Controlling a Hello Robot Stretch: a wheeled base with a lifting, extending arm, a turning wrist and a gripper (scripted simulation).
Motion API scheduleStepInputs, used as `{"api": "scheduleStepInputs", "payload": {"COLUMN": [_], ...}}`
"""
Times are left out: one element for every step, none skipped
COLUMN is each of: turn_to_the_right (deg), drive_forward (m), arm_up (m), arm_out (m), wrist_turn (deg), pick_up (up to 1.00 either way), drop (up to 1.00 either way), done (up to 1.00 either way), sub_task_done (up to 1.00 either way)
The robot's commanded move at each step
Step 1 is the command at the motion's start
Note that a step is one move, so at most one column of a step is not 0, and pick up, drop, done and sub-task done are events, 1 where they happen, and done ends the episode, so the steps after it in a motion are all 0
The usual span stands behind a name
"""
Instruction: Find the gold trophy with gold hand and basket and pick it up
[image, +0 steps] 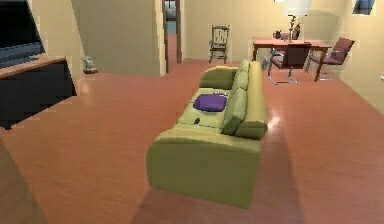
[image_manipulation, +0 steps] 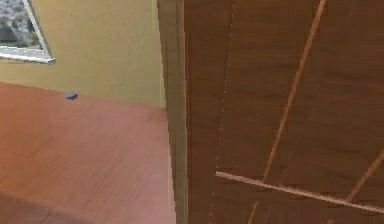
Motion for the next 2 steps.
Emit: {"api": "scheduleStepInputs", "payload": {"turn_to_the_right": [0.0, -45.0], "drive_forward": [0.6, 0.0], "arm_up": [0.0, 0.0], "arm_out": [0.0, 0.0], "wrist_turn": [0.0, 0.0], "pick_up": [0.0, 0.0], "drop": [0.0, 0.0], "done": [0.0, 0.0], "sub_task_done": [0.0, 0.0]}}
